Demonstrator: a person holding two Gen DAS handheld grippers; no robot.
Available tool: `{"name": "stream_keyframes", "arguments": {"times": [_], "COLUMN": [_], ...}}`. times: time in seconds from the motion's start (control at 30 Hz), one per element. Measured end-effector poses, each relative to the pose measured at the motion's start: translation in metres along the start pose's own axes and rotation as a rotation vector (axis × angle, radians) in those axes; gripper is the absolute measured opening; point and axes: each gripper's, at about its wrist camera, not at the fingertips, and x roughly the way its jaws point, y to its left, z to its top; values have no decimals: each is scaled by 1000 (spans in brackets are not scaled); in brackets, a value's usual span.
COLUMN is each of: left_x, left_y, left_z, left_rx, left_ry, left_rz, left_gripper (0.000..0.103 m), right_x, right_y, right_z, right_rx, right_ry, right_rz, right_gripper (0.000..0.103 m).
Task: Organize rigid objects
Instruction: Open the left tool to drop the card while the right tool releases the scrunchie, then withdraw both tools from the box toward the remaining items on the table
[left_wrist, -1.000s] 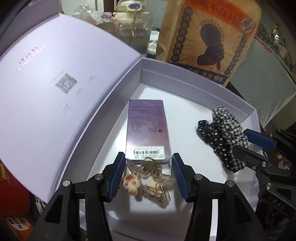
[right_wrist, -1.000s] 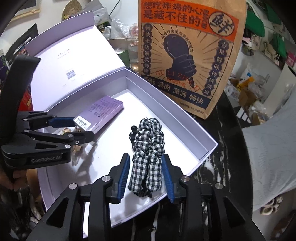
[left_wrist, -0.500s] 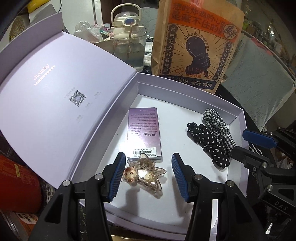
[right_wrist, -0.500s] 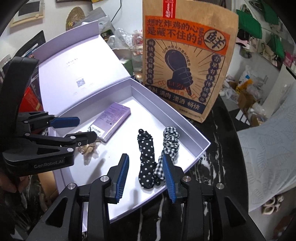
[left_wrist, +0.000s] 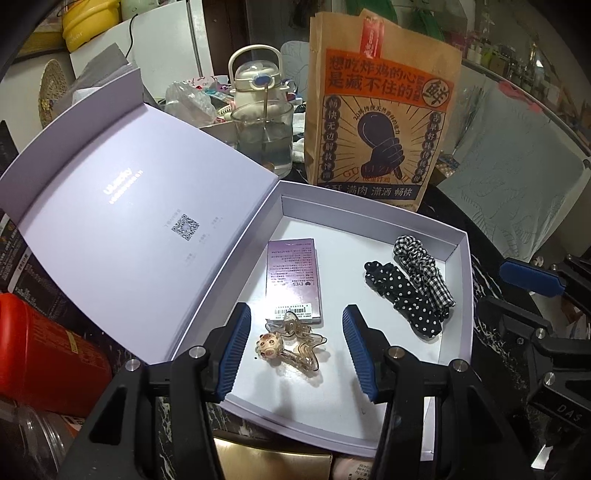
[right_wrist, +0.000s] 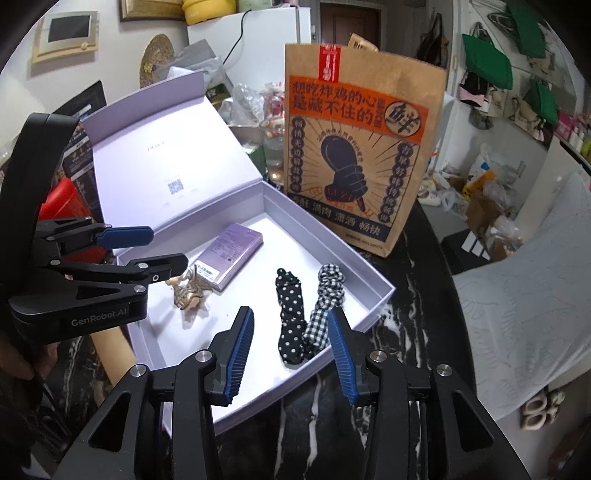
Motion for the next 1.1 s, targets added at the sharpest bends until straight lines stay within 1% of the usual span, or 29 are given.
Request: {"name": "stream_keyframes", "arguments": {"times": [0.13,0.33,0.4,0.5,0.57,0.6,0.63,0.7,0.83,0.87,0.93,1.0,1.1], "left_x": [-12,-29,-36,-44,-46,-47,-50,-56,-67,-70,-76,-83,-92], "left_y": [-1,-2,-3,-3,-3,-3,-3,-4,-5,-6,-7,-7,-8], "left_z": [0,-2,-2,-4,-7,-8,-10,-13,-18,-20,-22,-26,-30], "left_rx": [0,1,2,-6,-15,-18,-19,-20,-23,-24,-23,-20,-18], "left_ry": [-21,-48,-57,-57,-46,-49,-57,-67,-83,-87,-98,-113,-126], "left_rz": [6,-1,-2,-4,-13,-16,-14,-6,8,10,14,18,30], "left_gripper": [51,51,51,52,67,80,86,89,89,90,102,103,103], "right_x": [-13,-32,-39,-49,-54,-58,-61,-66,-76,-79,-85,-90,-98], "right_y": [0,4,6,8,9,10,10,11,13,14,16,17,20], "right_z": [-1,-2,-2,-3,-3,-4,-5,-6,-10,-11,-14,-15,-20], "right_rx": [2,-1,-6,-11,-10,-9,-10,-9,-10,-11,-11,-8,-5], "right_ry": [-23,-59,-69,-88,-98,-108,-114,-123,-136,-139,-153,-164,-181], "right_rz": [-13,-28,-33,-37,-45,-52,-58,-67,-70,-70,-67,-64,-68], "right_gripper": [46,46,49,50,56,56,56,57,61,63,68,71,79]}}
